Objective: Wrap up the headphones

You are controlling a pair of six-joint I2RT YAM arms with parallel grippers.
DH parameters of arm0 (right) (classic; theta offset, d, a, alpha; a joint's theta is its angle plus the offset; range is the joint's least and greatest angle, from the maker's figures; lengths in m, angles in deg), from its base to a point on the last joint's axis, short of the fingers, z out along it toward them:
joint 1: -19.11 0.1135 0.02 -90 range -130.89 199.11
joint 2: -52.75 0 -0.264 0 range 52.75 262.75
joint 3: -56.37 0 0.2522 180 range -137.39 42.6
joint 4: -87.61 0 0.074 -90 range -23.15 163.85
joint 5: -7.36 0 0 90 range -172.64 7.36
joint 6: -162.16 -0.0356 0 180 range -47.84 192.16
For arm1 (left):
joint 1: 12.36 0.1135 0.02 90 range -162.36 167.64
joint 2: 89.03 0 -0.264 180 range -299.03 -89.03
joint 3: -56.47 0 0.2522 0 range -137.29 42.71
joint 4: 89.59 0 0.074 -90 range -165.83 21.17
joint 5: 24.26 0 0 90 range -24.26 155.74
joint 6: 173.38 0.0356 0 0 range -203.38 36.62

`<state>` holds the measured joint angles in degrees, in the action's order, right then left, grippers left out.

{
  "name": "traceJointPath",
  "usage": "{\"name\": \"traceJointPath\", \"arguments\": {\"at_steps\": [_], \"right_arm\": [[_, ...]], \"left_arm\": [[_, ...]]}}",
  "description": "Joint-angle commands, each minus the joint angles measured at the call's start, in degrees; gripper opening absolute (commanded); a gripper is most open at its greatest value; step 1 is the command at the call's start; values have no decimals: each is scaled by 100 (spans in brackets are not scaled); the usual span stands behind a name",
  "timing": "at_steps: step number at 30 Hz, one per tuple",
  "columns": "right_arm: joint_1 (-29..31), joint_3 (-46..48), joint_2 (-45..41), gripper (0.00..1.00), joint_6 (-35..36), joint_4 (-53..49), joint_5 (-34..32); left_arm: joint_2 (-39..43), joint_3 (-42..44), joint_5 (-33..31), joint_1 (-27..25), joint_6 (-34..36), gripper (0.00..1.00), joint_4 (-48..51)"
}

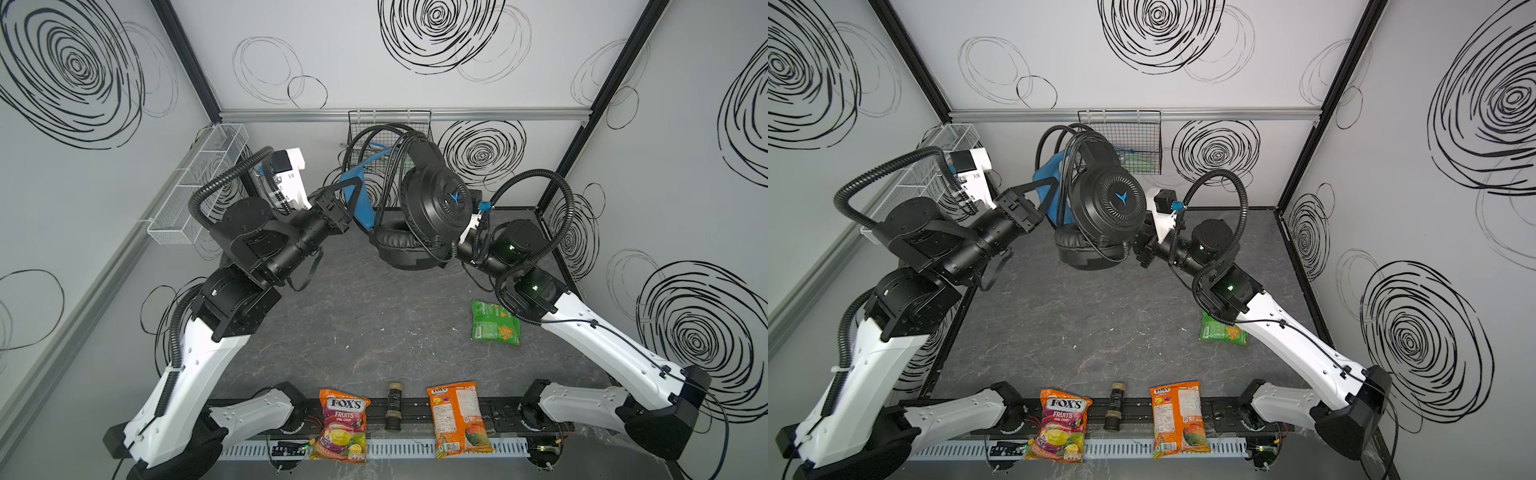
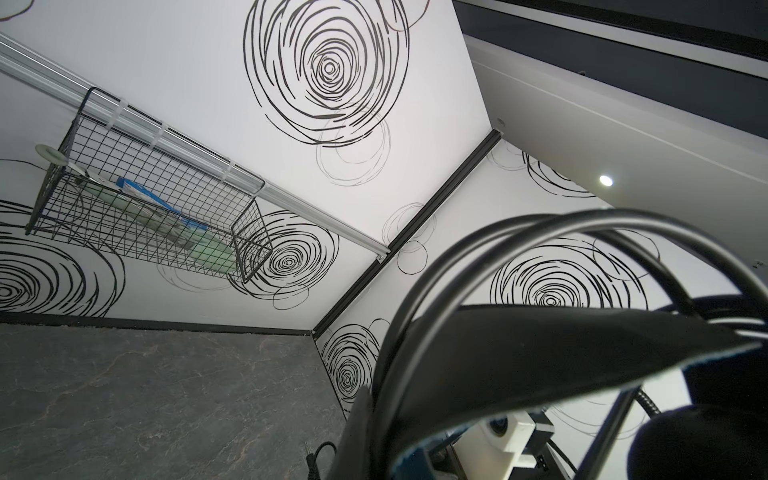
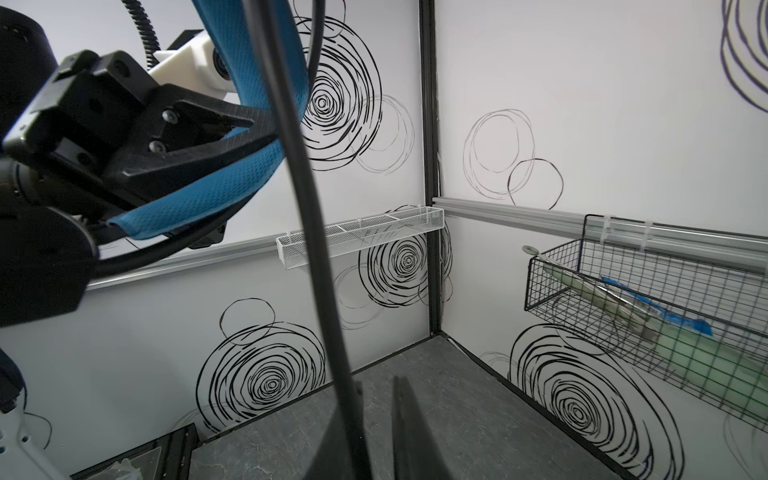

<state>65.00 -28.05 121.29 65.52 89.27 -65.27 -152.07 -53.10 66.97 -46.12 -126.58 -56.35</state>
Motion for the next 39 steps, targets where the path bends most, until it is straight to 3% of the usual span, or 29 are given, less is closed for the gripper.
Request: {"name": "traceJointPath", "arguments": {"at_steps": [1, 10, 16, 22, 32, 39], "right_arm": [[115, -51, 71, 15, -131, 163, 130], [436, -21, 135, 11, -130, 89, 83], [573, 63, 22, 12, -141, -10, -61], [797, 58, -5, 13, 72, -286, -455], [841, 209, -55, 13, 53, -285, -727], [964, -461, 538, 7, 210, -1527, -1308]], "left_arm": [[64, -240, -131, -32, -398, 0, -977], [-112, -291, -918, -44, -707, 0, -997], [-748, -1165, -2048, 35, -1251, 0, 340], [-1332, -1747, -2848, -25, -1297, 0, 950], [-1641, -2025, -2990, 70, -1502, 0, 1250], [-1931, -2348, -3849, -66, -986, 0, 1786]]}}
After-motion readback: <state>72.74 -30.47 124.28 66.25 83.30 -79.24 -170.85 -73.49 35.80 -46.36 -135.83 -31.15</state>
